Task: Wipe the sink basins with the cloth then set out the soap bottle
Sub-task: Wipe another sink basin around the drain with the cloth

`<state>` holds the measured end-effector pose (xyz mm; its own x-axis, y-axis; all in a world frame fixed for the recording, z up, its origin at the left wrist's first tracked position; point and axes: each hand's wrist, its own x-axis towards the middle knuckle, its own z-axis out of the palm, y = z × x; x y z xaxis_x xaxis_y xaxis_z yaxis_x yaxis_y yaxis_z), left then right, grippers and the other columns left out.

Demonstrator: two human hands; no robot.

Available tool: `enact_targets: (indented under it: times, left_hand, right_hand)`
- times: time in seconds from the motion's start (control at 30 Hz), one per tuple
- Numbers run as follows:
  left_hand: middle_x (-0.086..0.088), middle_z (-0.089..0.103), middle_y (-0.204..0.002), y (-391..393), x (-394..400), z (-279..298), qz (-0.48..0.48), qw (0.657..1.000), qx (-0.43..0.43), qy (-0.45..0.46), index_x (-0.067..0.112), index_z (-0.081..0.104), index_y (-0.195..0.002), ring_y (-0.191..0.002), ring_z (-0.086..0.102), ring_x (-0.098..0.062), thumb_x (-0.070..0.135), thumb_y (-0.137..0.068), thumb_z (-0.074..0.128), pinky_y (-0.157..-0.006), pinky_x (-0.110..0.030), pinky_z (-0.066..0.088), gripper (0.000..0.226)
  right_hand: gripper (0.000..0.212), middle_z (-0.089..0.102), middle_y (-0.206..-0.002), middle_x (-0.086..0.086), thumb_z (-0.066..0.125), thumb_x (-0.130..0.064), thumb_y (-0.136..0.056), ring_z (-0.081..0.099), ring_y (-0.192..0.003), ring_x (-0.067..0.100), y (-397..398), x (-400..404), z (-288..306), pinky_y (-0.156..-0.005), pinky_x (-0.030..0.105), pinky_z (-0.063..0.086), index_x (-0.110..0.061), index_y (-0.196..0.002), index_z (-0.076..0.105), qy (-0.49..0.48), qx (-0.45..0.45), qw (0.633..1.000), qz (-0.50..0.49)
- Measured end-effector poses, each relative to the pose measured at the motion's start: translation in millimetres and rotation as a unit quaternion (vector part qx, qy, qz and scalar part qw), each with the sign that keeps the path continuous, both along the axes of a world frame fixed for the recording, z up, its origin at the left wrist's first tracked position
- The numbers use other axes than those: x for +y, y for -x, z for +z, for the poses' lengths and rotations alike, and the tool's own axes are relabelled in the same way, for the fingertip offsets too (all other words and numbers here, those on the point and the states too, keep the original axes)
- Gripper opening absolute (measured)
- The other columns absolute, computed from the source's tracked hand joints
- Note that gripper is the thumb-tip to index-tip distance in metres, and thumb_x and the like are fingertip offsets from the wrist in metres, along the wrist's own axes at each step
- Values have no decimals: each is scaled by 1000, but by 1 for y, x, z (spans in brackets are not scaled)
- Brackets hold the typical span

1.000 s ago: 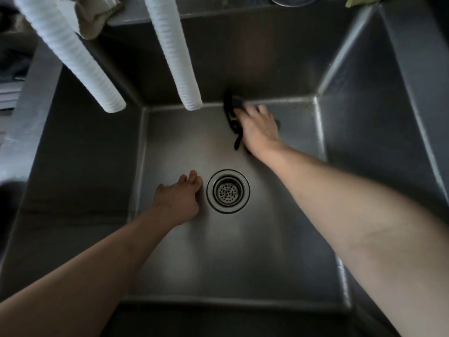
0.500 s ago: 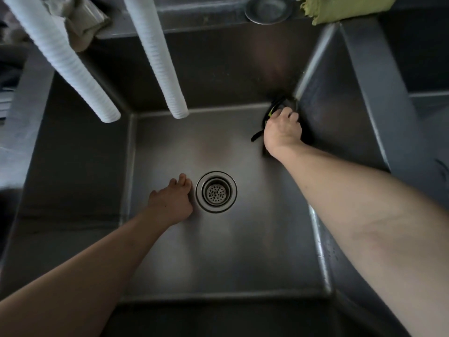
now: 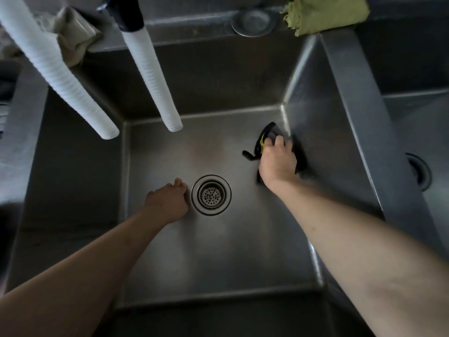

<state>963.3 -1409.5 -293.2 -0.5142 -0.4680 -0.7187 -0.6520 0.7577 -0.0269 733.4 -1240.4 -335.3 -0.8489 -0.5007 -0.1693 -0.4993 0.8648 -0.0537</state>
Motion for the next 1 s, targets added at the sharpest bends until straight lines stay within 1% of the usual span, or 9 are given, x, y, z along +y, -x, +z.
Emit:
enact_targets:
  times: [0.17, 0.33, 0.4, 0.53, 0.7, 0.8, 0.9, 0.97, 1.0]
  left_hand:
    - [1, 61, -120, 19, 1, 5, 47, 992, 111, 49, 33, 61, -112, -112, 61, -25, 35, -90, 42, -96, -42, 48, 29]
    - [4, 30, -158, 58, -5, 4, 57, 988, 134, 55, 33, 35, -149, -140, 40, -25, 25, -95, 44, -107, -49, 41, 55]
    - [5, 31, -153, 64, -12, -2, 42, 987, 140, 69, 32, 33, -147, -135, 41, -24, 22, -94, 42, -102, -54, 44, 55]
    - [-3, 24, -153, 56, -24, -23, -13, 993, 98, 58, 23, 31, -146, -131, 38, -30, 23, -91, 40, -95, -57, 49, 56]
    - [5, -7, -167, 52, -34, -27, 1, 997, 72, 10, 31, 7, -159, -153, 8, -26, 24, -84, 41, -116, -51, 32, 82]
    - [5, -12, -168, 51, -35, -26, 7, 997, 80, -10, 31, 3, -160, -155, -1, -25, 13, -90, 46, -121, -42, 23, 84]
    - [6, -13, -167, 48, -34, -30, 11, 995, 96, -13, 33, 3, -160, -155, -3, -25, 14, -91, 46, -121, -41, 23, 84]
    - [7, -14, -167, 47, -34, -32, 16, 995, 97, -14, 34, 2, -160, -155, -4, -24, 15, -91, 47, -122, -41, 23, 85]
    - [7, -14, -167, 46, -33, -33, 19, 995, 98, -14, 34, 2, -160, -155, -5, -24, 16, -91, 48, -122, -42, 24, 85]
  right_hand:
    - [57, 48, -145, 12, 56, -3, -92, 48, -121, 40, -6, 8, -1, -98, 47, 47, -18, -147, 49, 60, -21, 997, 47]
    - [62, 53, -143, 10, 62, -4, -93, 50, -122, 37, -7, -7, -4, -100, 49, 50, -19, -152, 46, 261, -19, 965, -22]
    - [58, 52, -145, 11, 60, -8, -98, 52, -127, 33, -3, -24, 0, -105, 40, 47, -16, -153, 45, 373, -18, 924, -86]
    - [58, 43, -152, 17, 59, -7, -102, 46, -136, 24, 17, -69, 28, -105, 1, 25, -8, -156, 40, 576, -83, 774, -250]
    - [60, 54, -146, 20, 64, -6, -99, 57, -132, 31, 48, -125, 71, -106, 22, 45, 0, -154, 39, 752, -176, 456, -442]
    - [58, 54, -148, 21, 65, -12, -101, 58, -130, 34, 57, -156, 95, -99, 29, 48, -1, -152, 40, 757, -229, 371, -487]
    - [53, 52, -146, 19, 60, -25, -105, 55, -128, 38, 69, -173, 101, -89, 30, 39, -11, -153, 42, 705, -265, 384, -534]
    - [60, 37, -156, 22, 58, -24, -104, 43, -139, 39, 66, -174, 90, -102, 37, 37, -8, -158, 35, 699, -254, 419, -522]
    - [66, 26, -162, 23, 57, -20, -103, 33, -146, 39, 63, -176, 85, -113, 39, 29, -7, -161, 28, 679, -271, 479, -486]
